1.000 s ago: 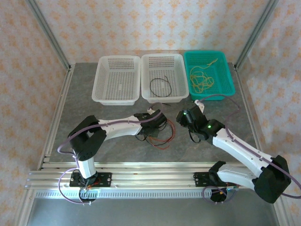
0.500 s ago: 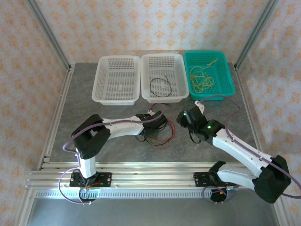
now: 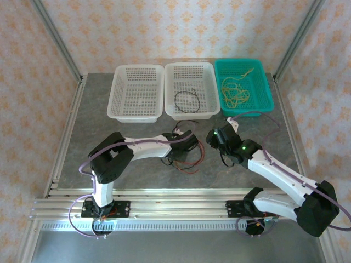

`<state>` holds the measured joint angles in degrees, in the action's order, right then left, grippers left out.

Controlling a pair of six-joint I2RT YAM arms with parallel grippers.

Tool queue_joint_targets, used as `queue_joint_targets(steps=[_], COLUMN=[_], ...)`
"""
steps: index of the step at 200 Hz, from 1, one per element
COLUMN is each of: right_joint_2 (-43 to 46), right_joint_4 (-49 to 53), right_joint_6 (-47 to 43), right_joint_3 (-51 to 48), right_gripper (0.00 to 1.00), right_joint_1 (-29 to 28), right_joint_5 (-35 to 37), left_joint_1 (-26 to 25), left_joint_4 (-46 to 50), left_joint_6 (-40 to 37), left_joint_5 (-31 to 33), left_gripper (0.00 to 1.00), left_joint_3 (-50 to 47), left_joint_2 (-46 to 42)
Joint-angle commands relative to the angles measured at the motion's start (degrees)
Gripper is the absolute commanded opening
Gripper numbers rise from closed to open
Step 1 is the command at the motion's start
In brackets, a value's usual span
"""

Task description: Untangle the cables

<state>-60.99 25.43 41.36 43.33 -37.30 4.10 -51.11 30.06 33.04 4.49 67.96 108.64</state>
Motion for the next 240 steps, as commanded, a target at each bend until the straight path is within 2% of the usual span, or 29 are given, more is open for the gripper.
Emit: queue_joint_targets(steps=[1,46,62,113,144,163,182,240], right_joint_2=[0.79,0.96,1.22,3.78,8.41,12.54,15.08,11.95], right_joint_4=[-0.38,-0.21,-0.21,-2.32,-6.47,-10.70,-13.95,-11.46], right_joint_6=[0.38,0.81,1.06,0.79,-0.92,-2.17,-4.92,-14.39], right_joint_3=[-0.68,-0.27,-0.18,-1.61,-4.43,-7.38,-9.50,-5.69], right_gripper=[0.43,0.43,0.43,0.46,0.59,0.63,0.66,0.66], right_joint_1=[0.21,0.21,0.21,0.21,0.21,0.21,0.23,0.20], right_joint_5=[1.26,1.87,2.26,4.17,7.74,9.14,9.56,8.48], left_joint_1=[0.08,0.06,-0.02,0.03,0.11,0.09,0.05,0.66], left_joint_4=[2.53,2.42,2.15,-4.06,-9.83,-12.73,-13.52,-12.56], left_joint_6=[0.20,0.21,0.23,-0.52,-4.35,-8.05,-9.96,-18.00], left_joint_5=[1.13,3.35,4.63,9.56,10.35,9.13,10.74,11.30], left_gripper=[0.15,0.05,0.00,0.00,0.00,0.00,0.00,0.00], left_joint_3=[-0.29,-0.29,-0.29,-4.28,-7.58,-8.67,-8.66,-6.35], left_joint_2=[2.91,1.05,-2.25,-13.38,-20.82,-23.61,-25.56,-31.11])
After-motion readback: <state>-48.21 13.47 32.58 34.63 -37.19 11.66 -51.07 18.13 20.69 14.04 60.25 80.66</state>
